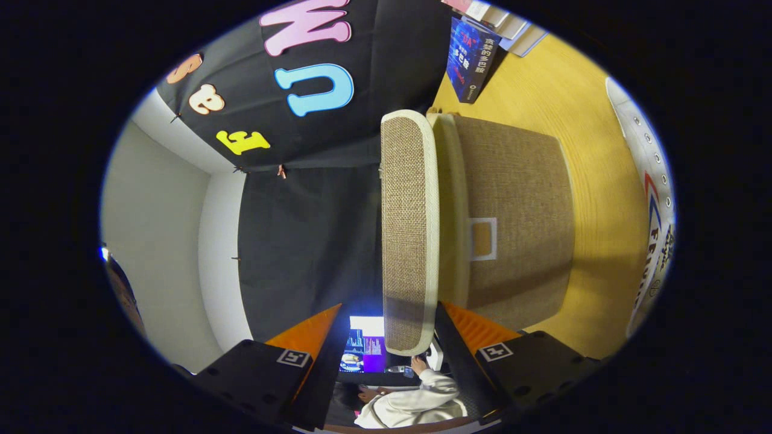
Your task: Open the storage box then place both shoes into the box .Put the left shoe in first, then the right shoe, with the right side of both shoes facing outward in a uniform manner.
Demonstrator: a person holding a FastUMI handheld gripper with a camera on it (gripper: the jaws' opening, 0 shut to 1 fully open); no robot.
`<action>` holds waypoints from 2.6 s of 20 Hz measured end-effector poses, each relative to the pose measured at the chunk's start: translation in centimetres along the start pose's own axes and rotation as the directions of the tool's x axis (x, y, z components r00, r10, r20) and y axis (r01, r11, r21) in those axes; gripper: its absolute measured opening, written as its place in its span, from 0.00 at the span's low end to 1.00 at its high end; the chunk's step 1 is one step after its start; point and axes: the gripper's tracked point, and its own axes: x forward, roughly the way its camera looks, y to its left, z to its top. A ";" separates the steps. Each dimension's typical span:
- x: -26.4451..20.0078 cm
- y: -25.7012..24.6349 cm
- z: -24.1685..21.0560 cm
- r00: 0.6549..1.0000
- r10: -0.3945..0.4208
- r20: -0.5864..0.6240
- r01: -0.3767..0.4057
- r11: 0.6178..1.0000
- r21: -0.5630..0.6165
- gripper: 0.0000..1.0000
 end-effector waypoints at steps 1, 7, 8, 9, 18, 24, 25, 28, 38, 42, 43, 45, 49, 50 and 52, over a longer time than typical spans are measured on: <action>0.3 0.4 0.1 1.000 0.004 0.001 -0.004 1.000 -0.004 0.85; 2.3 2.1 -0.1 0.999 -0.012 0.031 0.012 1.000 -0.001 0.38; 2.0 2.1 0.2 0.998 -0.025 0.057 0.025 1.000 0.008 0.27; 3.0 3.0 0.0 0.997 -0.009 0.072 0.009 1.000 0.007 0.17; 6.7 9.2 0.7 0.990 0.044 0.136 -0.033 0.996 -0.085 0.06; 11.7 12.8 0.8 0.988 0.032 0.152 -0.010 0.990 -0.144 0.06; 12.8 13.2 0.8 0.988 0.024 0.150 -0.001 0.988 -0.152 0.06; 16.6 13.7 0.3 0.991 -0.007 0.131 0.031 0.983 -0.180 0.06; 28.4 11.3 -1.0 0.981 -0.162 0.108 0.180 0.965 -0.188 0.07; 30.8 10.0 -1.1 0.973 -0.206 0.108 0.223 0.959 -0.175 0.09; 30.9 10.3 -0.9 0.974 -0.198 0.111 0.215 0.962 -0.168 0.12; 30.1 10.9 -0.9 0.974 -0.195 0.119 0.215 0.960 -0.182 0.39; 24.6 10.0 -0.5 0.946 -0.275 0.171 0.314 0.911 -0.269 0.97; 22.6 10.0 -0.3 0.934 -0.296 0.200 0.345 0.892 -0.291 0.97; 18.3 9.9 0.3 0.906 -0.329 0.267 0.407 0.850 -0.335 0.97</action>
